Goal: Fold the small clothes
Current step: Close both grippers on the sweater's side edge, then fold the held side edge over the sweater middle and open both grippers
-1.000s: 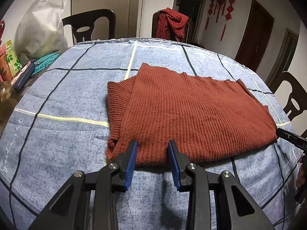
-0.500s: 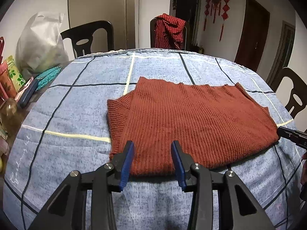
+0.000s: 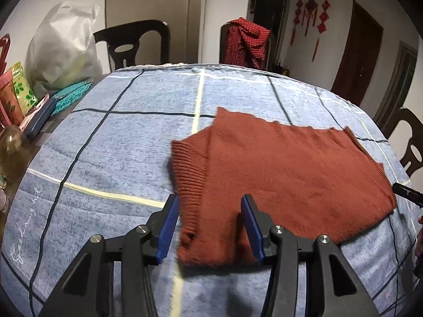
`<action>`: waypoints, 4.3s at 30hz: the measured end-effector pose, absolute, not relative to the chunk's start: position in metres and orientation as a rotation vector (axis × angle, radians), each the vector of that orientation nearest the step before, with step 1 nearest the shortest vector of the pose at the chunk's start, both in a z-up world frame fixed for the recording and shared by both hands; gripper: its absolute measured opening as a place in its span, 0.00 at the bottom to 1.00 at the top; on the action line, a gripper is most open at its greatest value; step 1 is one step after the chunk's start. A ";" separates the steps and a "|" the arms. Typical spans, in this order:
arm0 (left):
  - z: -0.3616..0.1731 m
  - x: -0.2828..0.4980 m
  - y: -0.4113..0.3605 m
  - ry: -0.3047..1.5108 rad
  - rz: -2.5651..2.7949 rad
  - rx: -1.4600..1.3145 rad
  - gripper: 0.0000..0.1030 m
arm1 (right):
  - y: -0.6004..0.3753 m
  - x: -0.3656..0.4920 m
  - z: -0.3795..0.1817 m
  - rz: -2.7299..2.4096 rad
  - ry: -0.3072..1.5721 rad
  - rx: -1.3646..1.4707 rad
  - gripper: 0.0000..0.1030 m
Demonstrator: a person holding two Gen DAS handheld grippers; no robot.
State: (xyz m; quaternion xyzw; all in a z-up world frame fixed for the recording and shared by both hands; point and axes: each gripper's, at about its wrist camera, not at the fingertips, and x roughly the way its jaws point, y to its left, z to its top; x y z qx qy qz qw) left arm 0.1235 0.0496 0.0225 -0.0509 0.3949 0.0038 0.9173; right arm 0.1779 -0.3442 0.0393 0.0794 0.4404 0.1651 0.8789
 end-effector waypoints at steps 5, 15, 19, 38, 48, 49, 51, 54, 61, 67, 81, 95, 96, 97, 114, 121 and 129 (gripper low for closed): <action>0.015 0.131 0.066 0.828 0.003 -0.164 0.53 | -0.350 0.183 0.037 0.334 0.920 0.183 0.42; 0.006 0.144 0.076 0.851 -0.054 -0.265 0.56 | -0.353 0.201 0.028 0.372 0.955 0.263 0.44; 0.005 0.151 0.077 0.852 -0.071 -0.278 0.57 | -0.354 0.208 0.023 0.383 0.960 0.289 0.46; 0.003 0.154 0.070 0.843 -0.188 -0.391 0.58 | -0.354 0.210 0.017 0.544 0.975 0.428 0.46; 0.011 0.150 0.056 0.805 -0.231 -0.364 0.53 | -0.343 0.211 0.021 0.542 0.985 0.390 0.46; 0.012 0.151 0.054 0.806 -0.219 -0.339 0.50 | -0.342 0.212 0.020 0.537 0.986 0.386 0.44; 0.008 0.157 0.049 0.840 -0.172 -0.286 0.43 | -0.343 0.218 0.019 0.521 0.988 0.392 0.38; 0.008 0.161 0.044 0.841 -0.146 -0.235 0.35 | -0.343 0.225 0.016 0.496 1.002 0.392 0.22; 0.020 0.160 0.047 0.830 -0.166 -0.246 0.15 | -0.337 0.224 0.023 0.502 0.997 0.385 0.14; 0.053 0.150 0.045 0.769 -0.232 -0.259 0.15 | -0.338 0.214 0.054 0.552 0.930 0.400 0.13; 0.074 0.078 0.047 0.738 -0.356 -0.242 0.14 | -0.354 0.134 0.098 0.615 0.845 0.378 0.13; 0.008 0.063 0.061 0.873 -0.299 -0.343 0.15 | -0.382 0.130 0.016 0.526 1.036 0.477 0.14; 0.010 0.062 0.061 0.872 -0.298 -0.347 0.15 | -0.381 0.130 0.017 0.527 1.035 0.475 0.14; 0.012 0.061 0.061 0.867 -0.301 -0.346 0.15 | -0.380 0.129 0.021 0.531 1.021 0.466 0.14; 0.036 0.035 0.072 0.786 -0.165 -0.214 0.22 | -0.388 0.110 0.049 0.375 0.916 0.296 0.20; 0.056 0.040 0.055 0.734 -0.220 -0.193 0.22 | -0.365 0.107 0.070 0.401 0.812 0.209 0.20; 0.014 0.071 0.023 0.867 -0.258 -0.163 0.22 | -0.349 0.137 0.029 0.372 0.928 0.178 0.19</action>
